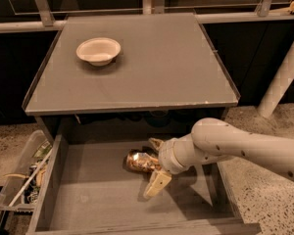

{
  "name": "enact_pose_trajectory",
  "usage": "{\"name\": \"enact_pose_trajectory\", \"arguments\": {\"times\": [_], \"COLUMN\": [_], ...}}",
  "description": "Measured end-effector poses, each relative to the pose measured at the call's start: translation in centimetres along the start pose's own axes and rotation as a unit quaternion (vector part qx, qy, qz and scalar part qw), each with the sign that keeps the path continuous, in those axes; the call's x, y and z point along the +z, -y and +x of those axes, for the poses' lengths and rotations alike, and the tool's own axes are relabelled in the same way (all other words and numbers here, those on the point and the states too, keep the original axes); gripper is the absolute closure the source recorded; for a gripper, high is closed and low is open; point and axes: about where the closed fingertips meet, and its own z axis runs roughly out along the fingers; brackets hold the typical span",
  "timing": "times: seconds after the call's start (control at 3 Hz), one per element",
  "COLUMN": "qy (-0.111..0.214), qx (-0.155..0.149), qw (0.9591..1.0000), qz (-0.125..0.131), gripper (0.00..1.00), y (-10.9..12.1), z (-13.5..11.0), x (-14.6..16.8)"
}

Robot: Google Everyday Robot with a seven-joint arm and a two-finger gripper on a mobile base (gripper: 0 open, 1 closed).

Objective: Pick orange can from top drawer and place on counter

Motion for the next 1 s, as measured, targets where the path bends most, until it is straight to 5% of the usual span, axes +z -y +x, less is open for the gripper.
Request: {"name": "enact_pose_trajectory", "arguments": {"times": [1.0], "qy": [0.0], "qx": [0.0], "qw": [1.0], "qz": [0.0], "gripper": [0.64], "y": [0.03], "z": [-0.08], "x": [0.1]}}
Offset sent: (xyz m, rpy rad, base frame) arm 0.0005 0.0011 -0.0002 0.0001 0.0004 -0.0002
